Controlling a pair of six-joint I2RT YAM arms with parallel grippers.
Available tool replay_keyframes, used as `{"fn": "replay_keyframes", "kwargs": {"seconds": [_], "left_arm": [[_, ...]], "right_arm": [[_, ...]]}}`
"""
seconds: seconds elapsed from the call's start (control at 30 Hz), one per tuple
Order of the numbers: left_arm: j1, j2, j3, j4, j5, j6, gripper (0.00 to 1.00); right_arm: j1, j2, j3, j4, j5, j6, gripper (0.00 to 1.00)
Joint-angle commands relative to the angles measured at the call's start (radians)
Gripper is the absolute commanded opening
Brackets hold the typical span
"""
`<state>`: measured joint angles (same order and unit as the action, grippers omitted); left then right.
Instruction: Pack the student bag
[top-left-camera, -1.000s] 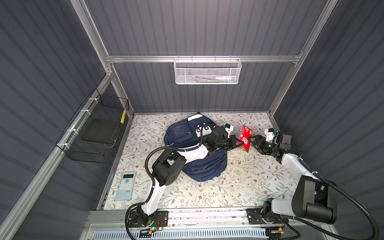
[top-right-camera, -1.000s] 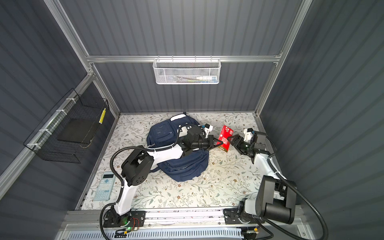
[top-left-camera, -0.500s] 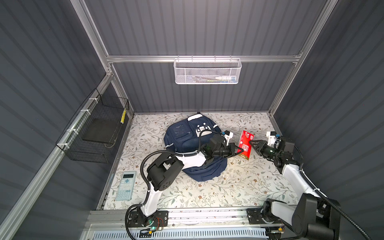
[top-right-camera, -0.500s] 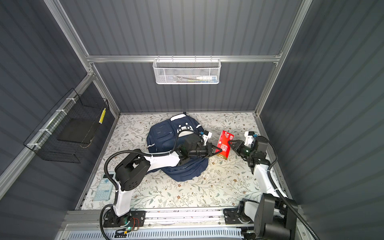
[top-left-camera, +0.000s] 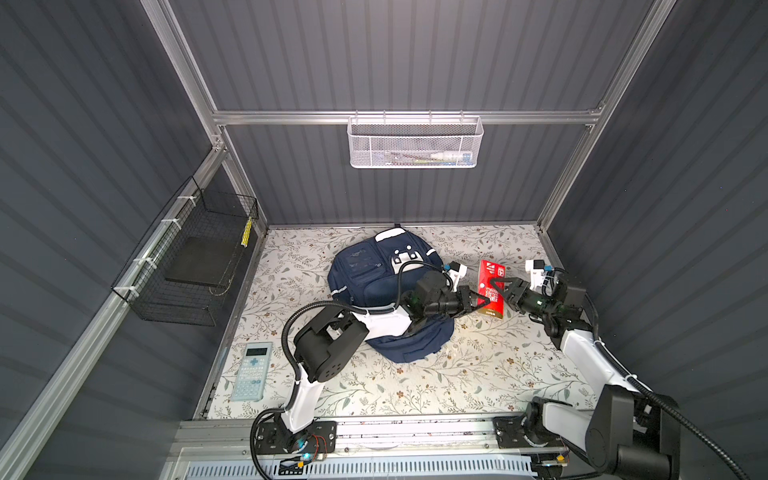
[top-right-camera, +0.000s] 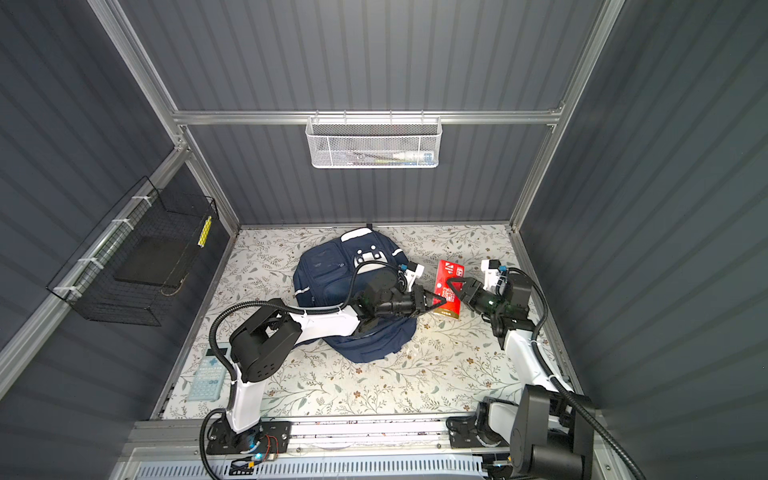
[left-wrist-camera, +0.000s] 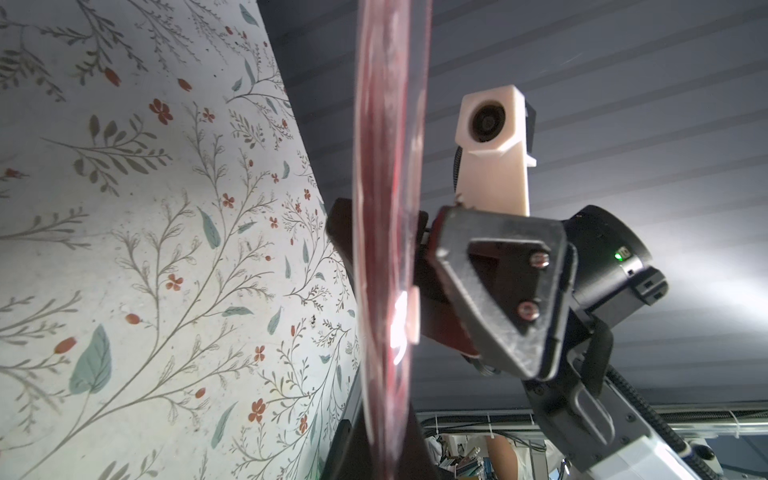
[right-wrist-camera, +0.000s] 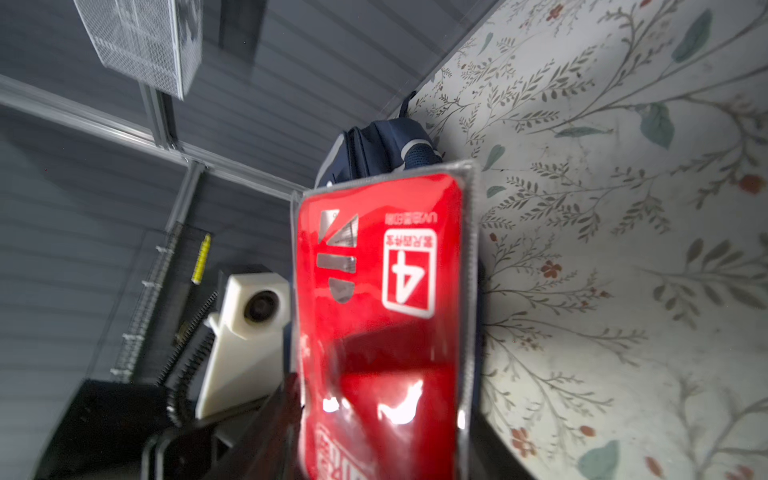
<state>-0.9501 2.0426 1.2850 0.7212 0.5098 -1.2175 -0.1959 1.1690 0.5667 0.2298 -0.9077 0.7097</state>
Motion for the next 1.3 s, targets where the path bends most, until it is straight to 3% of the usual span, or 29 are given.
{"fn": "replay_keyframes", "kwargs": {"seconds": [0.0,0.07,0.17,0.23,0.37,0.4,0.5,0.63,0.73,0.8,0.9,1.03,1.27], "left_arm": [[-0.004,0.026,0.016,0.021,0.021,-0.009,0.17],[-0.003,0.023,0.027,-0.048,0.013,0.018,0.26],[0.003,0.007,0.025,-0.133,-0.013,0.048,0.44],[0.006,-0.015,0.024,-0.197,-0.037,0.089,0.56],[0.019,-0.083,0.016,-0.367,-0.103,0.196,0.92],[0.027,-0.118,0.016,-0.446,-0.136,0.249,0.96],[0.054,-0.221,0.012,-0.666,-0.265,0.395,0.99],[0.107,-0.309,0.001,-0.858,-0.333,0.541,1.00],[0.102,-0.291,0.138,-1.159,-0.418,0.798,0.97],[0.069,-0.266,0.215,-1.315,-0.541,0.967,0.97],[0.034,-0.222,0.261,-1.468,-0.677,1.103,0.97],[-0.006,-0.182,0.276,-1.551,-0.839,1.187,1.00],[-0.025,-0.106,0.292,-1.564,-0.973,1.227,1.00]], "right_arm": [[0.007,0.017,-0.006,0.055,-0.055,0.005,0.29],[0.007,0.020,-0.009,0.055,-0.054,0.001,0.16],[0.006,0.016,-0.017,0.058,-0.050,-0.001,0.04],[0.006,0.011,-0.023,0.061,-0.043,0.000,0.00],[0.005,-0.018,-0.026,0.052,-0.020,0.008,0.00],[0.005,-0.035,-0.024,0.026,0.008,-0.002,0.00],[0.005,-0.084,-0.002,-0.094,0.078,-0.058,0.00],[0.005,-0.121,0.013,-0.176,0.125,-0.103,0.00],[0.005,-0.121,0.015,-0.192,0.127,-0.106,0.00],[0.004,-0.111,0.013,-0.191,0.119,-0.106,0.00],[0.006,-0.109,0.006,-0.179,0.118,-0.097,0.00],[0.007,-0.111,0.012,-0.177,0.110,-0.090,0.00],[0.009,-0.111,-0.001,-0.173,0.109,-0.091,0.00]]}}
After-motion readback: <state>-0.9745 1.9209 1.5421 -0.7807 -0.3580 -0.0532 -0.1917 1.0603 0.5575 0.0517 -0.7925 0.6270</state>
